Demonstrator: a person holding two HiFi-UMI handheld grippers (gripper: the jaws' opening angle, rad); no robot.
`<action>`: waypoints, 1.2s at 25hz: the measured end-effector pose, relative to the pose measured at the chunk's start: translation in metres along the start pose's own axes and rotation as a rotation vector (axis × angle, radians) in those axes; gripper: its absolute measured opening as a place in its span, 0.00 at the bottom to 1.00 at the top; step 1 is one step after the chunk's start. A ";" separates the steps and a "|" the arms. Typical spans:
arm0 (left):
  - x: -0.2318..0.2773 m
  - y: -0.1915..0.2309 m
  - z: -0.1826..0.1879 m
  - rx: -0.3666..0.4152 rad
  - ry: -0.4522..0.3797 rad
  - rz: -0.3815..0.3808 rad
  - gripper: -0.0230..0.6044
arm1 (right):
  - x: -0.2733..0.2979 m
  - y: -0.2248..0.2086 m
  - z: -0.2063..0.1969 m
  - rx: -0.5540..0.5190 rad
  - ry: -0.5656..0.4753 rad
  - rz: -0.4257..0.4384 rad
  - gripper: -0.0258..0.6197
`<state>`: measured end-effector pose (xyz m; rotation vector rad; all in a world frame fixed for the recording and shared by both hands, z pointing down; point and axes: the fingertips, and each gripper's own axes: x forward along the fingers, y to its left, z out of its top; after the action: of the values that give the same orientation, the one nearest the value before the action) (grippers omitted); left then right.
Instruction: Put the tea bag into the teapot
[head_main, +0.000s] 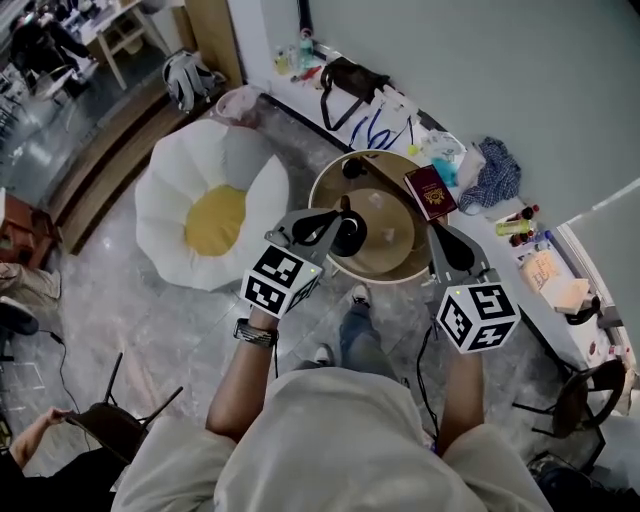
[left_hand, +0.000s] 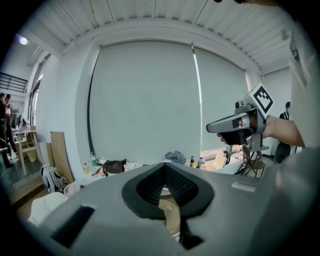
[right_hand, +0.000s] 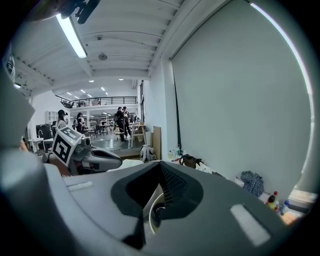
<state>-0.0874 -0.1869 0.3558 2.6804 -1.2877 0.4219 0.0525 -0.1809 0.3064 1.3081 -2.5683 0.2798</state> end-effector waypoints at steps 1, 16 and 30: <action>-0.004 -0.003 0.004 0.004 -0.011 0.001 0.04 | -0.004 0.003 0.002 -0.008 -0.005 0.000 0.05; -0.056 -0.040 0.049 0.079 -0.115 -0.009 0.04 | -0.049 0.041 0.028 -0.086 -0.066 0.033 0.05; -0.081 -0.065 0.078 0.149 -0.173 -0.043 0.05 | -0.070 0.069 0.043 -0.127 -0.103 0.061 0.05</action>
<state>-0.0702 -0.1054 0.2567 2.9196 -1.2864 0.2977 0.0303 -0.0997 0.2402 1.2308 -2.6654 0.0608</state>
